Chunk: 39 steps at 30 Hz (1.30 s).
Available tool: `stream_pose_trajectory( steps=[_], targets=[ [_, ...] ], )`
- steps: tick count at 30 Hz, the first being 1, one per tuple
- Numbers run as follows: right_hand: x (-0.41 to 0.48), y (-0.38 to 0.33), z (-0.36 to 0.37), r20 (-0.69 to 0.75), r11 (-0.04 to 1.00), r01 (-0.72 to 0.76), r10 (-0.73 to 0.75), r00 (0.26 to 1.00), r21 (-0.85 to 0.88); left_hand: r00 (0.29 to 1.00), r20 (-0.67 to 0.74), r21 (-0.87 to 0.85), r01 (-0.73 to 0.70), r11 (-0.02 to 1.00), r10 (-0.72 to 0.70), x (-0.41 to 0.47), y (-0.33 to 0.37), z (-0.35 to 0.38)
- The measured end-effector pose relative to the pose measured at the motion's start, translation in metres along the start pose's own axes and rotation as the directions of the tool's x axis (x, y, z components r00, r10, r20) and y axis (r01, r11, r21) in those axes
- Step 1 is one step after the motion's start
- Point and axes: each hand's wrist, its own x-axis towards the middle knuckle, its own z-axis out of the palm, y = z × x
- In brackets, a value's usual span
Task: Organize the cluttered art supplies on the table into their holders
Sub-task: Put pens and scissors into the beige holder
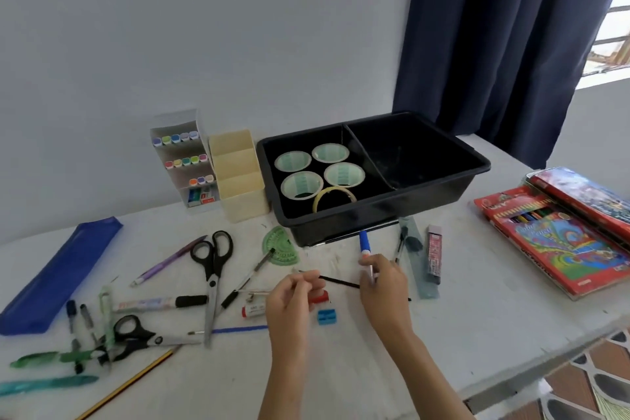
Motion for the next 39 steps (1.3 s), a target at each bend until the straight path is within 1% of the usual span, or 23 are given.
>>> stream_pose_trajectory(
  steps=[3, 5, 6, 7, 8, 9, 10, 11, 12, 13, 15, 18, 20, 21, 23, 25, 28, 29, 32, 35, 37, 39],
  targets=[
    [0.002, -0.007, -0.009, 0.094, 0.986, -0.102, 0.090, 0.992, 0.131, 0.996, -0.079, 0.032, -0.034, 0.999, 0.037, -0.004, -0.004, -0.002],
    [0.003, -0.010, -0.014, 0.189, 0.967, -0.186, 0.152, 0.970, 0.175, 0.984, -0.134, 0.143, -0.101, 0.985, 0.120, -0.004, -0.007, -0.007],
    [0.004, -0.011, -0.016, 0.238, 0.954, -0.227, 0.178, 0.955, 0.196, 0.973, -0.137, 0.245, -0.150, 0.958, 0.188, -0.004, -0.008, -0.011],
    [0.004, -0.012, -0.018, 0.284, 0.937, -0.267, 0.200, 0.938, 0.224, 0.956, -0.110, 0.371, -0.215, 0.903, 0.272, -0.003, -0.009, -0.014],
    [0.004, -0.013, -0.020, 0.324, 0.918, -0.306, 0.218, 0.921, 0.252, 0.934, -0.048, 0.500, -0.285, 0.818, 0.354, 0.000, -0.012, -0.018],
    [0.003, -0.014, -0.022, 0.357, 0.900, -0.340, 0.233, 0.904, 0.273, 0.909, 0.039, 0.619, -0.347, 0.704, 0.414, 0.003, -0.014, -0.022],
    [0.002, -0.014, -0.023, 0.387, 0.884, -0.371, 0.249, 0.888, 0.285, 0.891, 0.131, 0.718, -0.388, 0.578, 0.435, 0.006, -0.017, -0.026],
    [0.001, -0.015, -0.023, 0.410, 0.867, -0.399, 0.262, 0.874, 0.298, 0.885, 0.208, 0.787, -0.405, 0.466, 0.417, 0.010, -0.019, -0.029],
    [0.000, -0.014, -0.023, 0.428, 0.850, -0.421, 0.268, 0.863, 0.316, 0.885, 0.261, 0.822, -0.414, 0.391, 0.386, 0.012, -0.022, -0.031],
    [-0.001, -0.013, -0.022, 0.441, 0.838, -0.434, 0.270, 0.856, 0.331, 0.888, 0.293, 0.833, -0.419, 0.362, 0.354, 0.013, -0.024, -0.032],
    [-0.002, -0.011, -0.020, 0.452, 0.842, -0.423, 0.250, 0.856, 0.335, 0.890, 0.316, 0.838, -0.424, 0.343, 0.328, 0.013, -0.027, -0.032],
    [-0.003, -0.011, -0.017, 0.474, 0.891, -0.336, 0.164, 0.865, 0.305, 0.893, 0.327, 0.862, -0.416, 0.289, 0.310, 0.017, -0.027, -0.029],
    [-0.005, -0.016, -0.015, 0.503, 0.921, -0.271, 0.101, 0.859, 0.279, 0.895, 0.336, 0.861, -0.418, 0.289, 0.295, 0.019, -0.026, -0.030],
    [-0.007, -0.020, -0.014, 0.511, 0.938, -0.229, 0.068, 0.857, 0.259, 0.894, 0.335, 0.850, -0.424, 0.314, 0.299, 0.020, -0.026, -0.030],
    [-0.008, -0.027, -0.013, 0.487, 0.967, -0.104, -0.023, 0.873, 0.231, 0.887, 0.287, 0.805, -0.428, 0.411, 0.362, 0.021, -0.022, -0.032],
    [-0.009, -0.039, -0.013, 0.449, 0.966, 0.005, -0.124, 0.885, 0.257, 0.887, 0.212, 0.759, -0.413, 0.503, 0.409, 0.024, -0.015, -0.035],
    [-0.005, -0.062, -0.009, 0.408, 0.933, 0.089, -0.237, 0.882, 0.349, 0.908, 0.135, 0.673, -0.378, 0.636, 0.396, 0.030, 0.005, -0.043],
    [-0.003, -0.069, -0.005, 0.387, 0.917, 0.111, -0.268, 0.882, 0.382, 0.904, 0.111, 0.627, -0.386, 0.676, 0.413, 0.032, 0.011, -0.046],
    [0.007, -0.093, 0.006, 0.319, 0.874, 0.148, -0.320, 0.892, 0.464, 0.841, 0.053, 0.543, -0.476, 0.691, 0.538, 0.040, 0.025, -0.057],
    [0.018, -0.119, 0.015, 0.264, 0.825, 0.163, -0.350, 0.899, 0.541, 0.820, -0.039, 0.458, -0.494, 0.739, 0.571, 0.059, 0.040, -0.065],
    [0.028, -0.137, 0.023, 0.215, 0.793, 0.213, -0.394, 0.893, 0.571, 0.794, -0.088, 0.430, -0.515, 0.742, 0.602, 0.076, 0.054, -0.069],
    [0.041, -0.153, 0.033, 0.157, 0.772, 0.265, -0.424, 0.892, 0.578, 0.765, -0.102, 0.409, -0.550, 0.728, 0.636, 0.093, 0.068, -0.071]
  ],
)
